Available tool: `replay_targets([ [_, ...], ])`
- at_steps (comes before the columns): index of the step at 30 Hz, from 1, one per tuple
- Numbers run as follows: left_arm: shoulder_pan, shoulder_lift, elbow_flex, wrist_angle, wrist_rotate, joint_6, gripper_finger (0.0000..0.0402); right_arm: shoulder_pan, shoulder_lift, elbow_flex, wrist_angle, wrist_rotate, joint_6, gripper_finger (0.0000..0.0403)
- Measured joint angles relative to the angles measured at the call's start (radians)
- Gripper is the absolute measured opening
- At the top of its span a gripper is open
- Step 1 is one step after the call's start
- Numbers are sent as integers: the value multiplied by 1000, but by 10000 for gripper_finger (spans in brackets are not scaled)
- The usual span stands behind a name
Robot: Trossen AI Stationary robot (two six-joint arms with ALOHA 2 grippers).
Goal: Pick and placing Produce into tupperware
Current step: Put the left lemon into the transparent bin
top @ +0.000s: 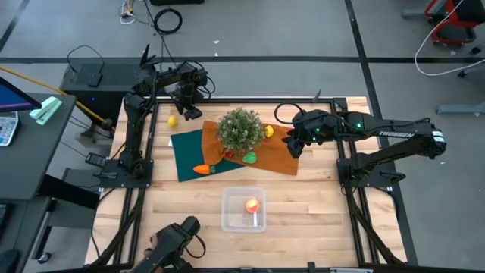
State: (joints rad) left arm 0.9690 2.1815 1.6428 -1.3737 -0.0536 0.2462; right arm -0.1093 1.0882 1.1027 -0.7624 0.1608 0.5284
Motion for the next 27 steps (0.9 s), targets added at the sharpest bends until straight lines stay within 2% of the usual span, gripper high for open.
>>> replay_targets([
  [4,15,-2,0,7,-12,-33,305,0,0,0,0,0,-9,146],
  [8,40,-44,0,79,57,-55,343,0,0,0,0,0,-17,146],
  [19,111,-276,2,223,131,-74,325,0,0,0,0,-8,-20,146],
  [27,141,-351,0,229,132,-201,321,0,0,0,0,-8,-25,146],
])
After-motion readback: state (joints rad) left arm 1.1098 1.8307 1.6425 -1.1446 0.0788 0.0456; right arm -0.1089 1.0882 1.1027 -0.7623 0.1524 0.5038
